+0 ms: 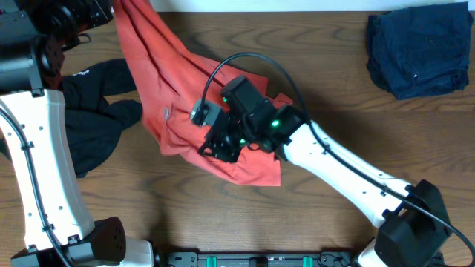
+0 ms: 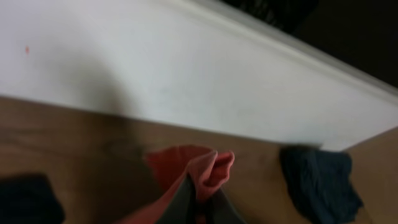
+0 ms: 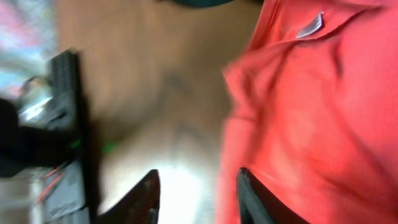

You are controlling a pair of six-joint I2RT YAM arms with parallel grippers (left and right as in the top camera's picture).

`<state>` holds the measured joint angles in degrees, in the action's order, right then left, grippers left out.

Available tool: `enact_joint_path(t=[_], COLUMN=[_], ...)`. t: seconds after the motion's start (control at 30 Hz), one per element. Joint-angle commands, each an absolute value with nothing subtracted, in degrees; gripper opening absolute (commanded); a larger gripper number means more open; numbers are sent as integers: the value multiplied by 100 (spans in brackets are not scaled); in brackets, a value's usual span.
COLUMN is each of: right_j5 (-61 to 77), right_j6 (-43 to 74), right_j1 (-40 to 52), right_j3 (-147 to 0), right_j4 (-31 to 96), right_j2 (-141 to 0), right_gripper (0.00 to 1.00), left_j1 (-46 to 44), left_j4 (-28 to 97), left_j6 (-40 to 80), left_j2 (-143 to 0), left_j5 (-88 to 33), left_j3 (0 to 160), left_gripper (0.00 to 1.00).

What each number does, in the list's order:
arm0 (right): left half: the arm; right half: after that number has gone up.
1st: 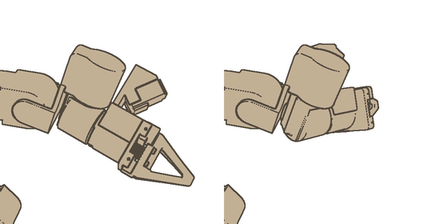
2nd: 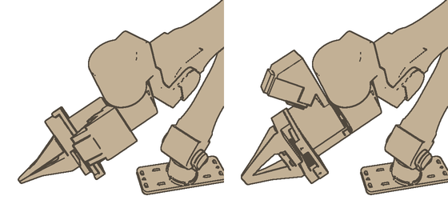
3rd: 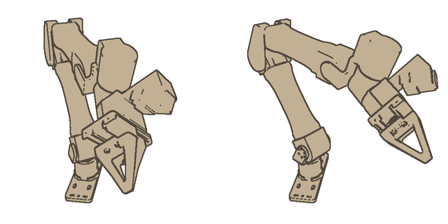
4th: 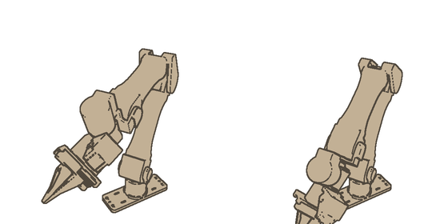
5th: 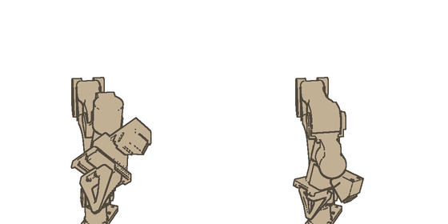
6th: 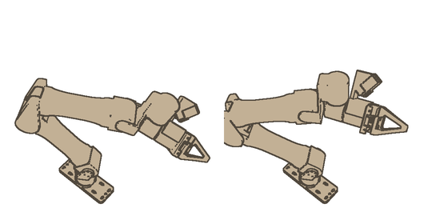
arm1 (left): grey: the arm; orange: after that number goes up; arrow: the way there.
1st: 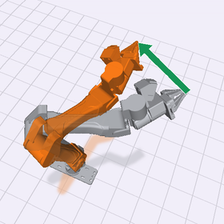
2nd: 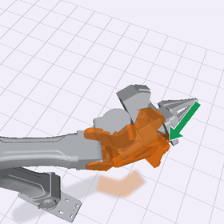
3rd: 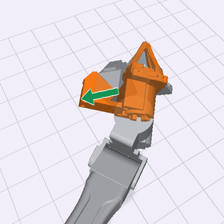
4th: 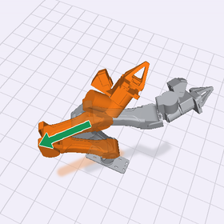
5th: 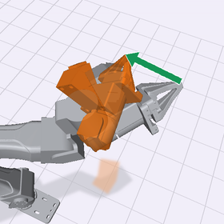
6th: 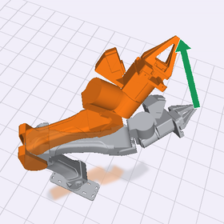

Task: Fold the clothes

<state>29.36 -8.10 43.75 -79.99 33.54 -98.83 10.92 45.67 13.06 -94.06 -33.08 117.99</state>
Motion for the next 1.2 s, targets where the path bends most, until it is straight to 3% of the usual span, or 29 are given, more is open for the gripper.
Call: enact_joint_path(t=[0.0,0.1,0.2,0.47,0.7,0.83,1.17], right_j5=[2209,1328,939,770,797,827,1020], right_j6=[-711,-563,-556,-163,749,989,1225], right_j1=[3861,3487,3197,2534,2134,2128,2134], right_j3=[-7994,-7994,-7992,-7992,-7992,-7992,-7992], right_j4=[3140,2862,2600,2043,1372,1210,985], right_j2=[-9402,-9321,-9435,-10307,-11207,-11546,-12103], right_gripper=[44,60,66,66,57,63,67], left_j1=[1125,1125,1125,1125,1125,1125,1111], left_j4=[4777,5142,5391,6173,6539,6648,6770], left_j6=[858,808,707,445,399,318,320], left_j2=[-9323,-9323,-9323,-9323,-9323,-9323,-9393], left_j5=[-3371,-3030,-2724,-2244,-1828,-1831,-1833], left_j3=[11874,11874,11874,11874,11874,11858,11830], left_gripper=[6,6,6,6,6,6,6])
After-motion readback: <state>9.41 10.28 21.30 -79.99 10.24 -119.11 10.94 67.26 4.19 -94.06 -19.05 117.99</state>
